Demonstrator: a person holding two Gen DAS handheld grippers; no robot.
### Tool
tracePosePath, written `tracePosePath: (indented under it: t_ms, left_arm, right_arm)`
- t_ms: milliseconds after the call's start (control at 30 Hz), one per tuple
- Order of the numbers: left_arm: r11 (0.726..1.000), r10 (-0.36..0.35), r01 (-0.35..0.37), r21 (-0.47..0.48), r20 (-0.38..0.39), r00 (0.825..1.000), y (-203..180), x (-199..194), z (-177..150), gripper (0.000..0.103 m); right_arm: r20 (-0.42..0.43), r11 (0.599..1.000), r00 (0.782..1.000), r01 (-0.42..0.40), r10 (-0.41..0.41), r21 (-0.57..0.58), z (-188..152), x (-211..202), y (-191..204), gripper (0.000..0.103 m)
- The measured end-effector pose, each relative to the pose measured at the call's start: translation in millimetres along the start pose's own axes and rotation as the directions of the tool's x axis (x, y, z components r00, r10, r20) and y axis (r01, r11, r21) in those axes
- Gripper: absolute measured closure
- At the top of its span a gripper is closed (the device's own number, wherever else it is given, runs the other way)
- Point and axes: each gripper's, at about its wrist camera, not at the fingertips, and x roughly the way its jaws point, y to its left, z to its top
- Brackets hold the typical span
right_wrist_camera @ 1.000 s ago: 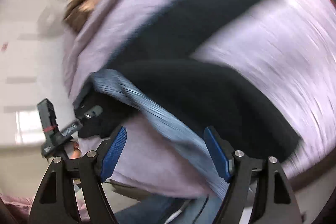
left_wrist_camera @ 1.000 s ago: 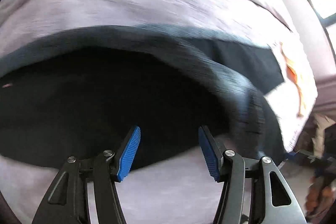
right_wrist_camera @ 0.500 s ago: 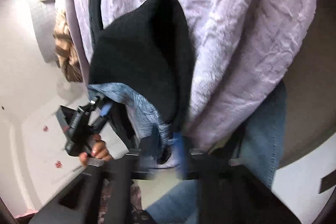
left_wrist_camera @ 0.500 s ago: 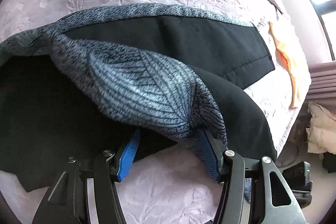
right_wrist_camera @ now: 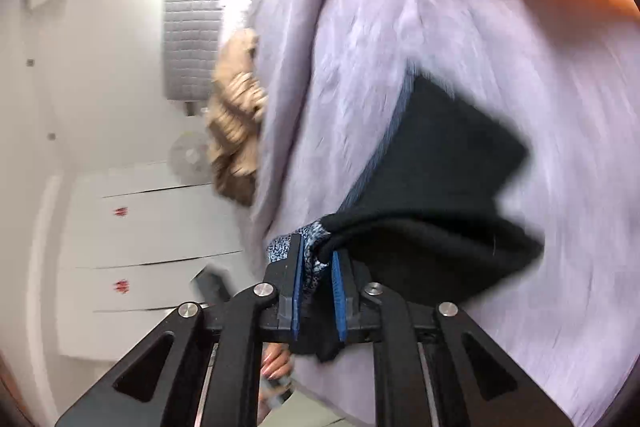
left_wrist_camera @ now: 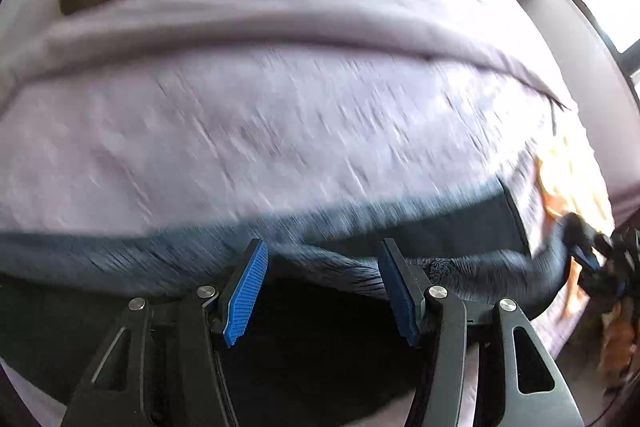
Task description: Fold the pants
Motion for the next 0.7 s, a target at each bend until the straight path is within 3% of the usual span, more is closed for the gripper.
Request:
tracePosePath:
  t_ms: [67, 133, 200, 267, 367, 433, 500, 567, 600, 667, 700]
  left_arm:
    - [1.0, 0.025, -0.025, 0.012, 0.031, 0.999, 4, -9, 3, 0.044]
    - [0.996, 0.077, -0.079, 0.038, 0.042, 0.996, 13, -16, -3, 0.044]
    - [0.992, 0.119, -0.12, 0.049, 0.021, 0.993, 19, -14, -16, 0.044]
    - [0.988, 0.146, -0.146, 0.048, 0.0, 0.989, 23, -9, -30, 0.044]
    - [0.983, 0.179, -0.178, 0.034, -0.056, 0.982, 32, 5, -52, 0.044]
    - [0.984, 0.179, -0.178, 0.014, -0.078, 0.981, 33, 13, -61, 0.044]
    - [0.983, 0.181, -0.181, 0.007, -0.078, 0.98, 32, 19, -64, 0.044]
    - [0.983, 0.184, -0.184, 0.007, -0.082, 0.979, 30, 25, -65, 0.044]
    - [0.981, 0.192, -0.193, 0.007, -0.09, 0.977, 30, 28, -66, 0.044]
    - [0.979, 0.202, -0.204, -0.001, -0.102, 0.974, 30, 30, -67, 0.044]
    - [0.98, 0.197, -0.199, -0.013, -0.083, 0.977, 31, 24, -66, 0.044]
  right_arm:
    - [0.001, 0.987, 0.989, 0.146, -0.146, -0.066, 24, 9, 11, 0.065]
    - [0.022, 0.966, 0.979, 0.203, -0.202, -0.162, 28, 2, 21, 0.054]
    - [0.085, 0.906, 0.943, 0.333, -0.322, -0.261, 24, -3, 30, 0.053]
    - [0.118, 0.834, 0.892, 0.45, -0.437, -0.319, 22, -3, 25, 0.053]
    - [0.084, 0.774, 0.837, 0.534, -0.541, -0.341, 27, 1, 2, 0.053]
    - [0.113, 0.74, 0.829, 0.543, -0.548, -0.397, 34, 12, 4, 0.053]
    - [0.121, 0.725, 0.84, 0.521, -0.528, -0.451, 41, 25, 13, 0.053]
    - [0.106, 0.695, 0.824, 0.531, -0.556, -0.485, 51, 47, 17, 0.053]
    - [0.086, 0.669, 0.8, 0.55, -0.593, -0.5, 55, 56, 14, 0.057]
    - [0.07, 0.603, 0.729, 0.612, -0.681, -0.512, 59, 68, 8, 0.082]
    - [0.071, 0.61, 0.74, 0.601, -0.669, -0.516, 60, 67, 11, 0.087]
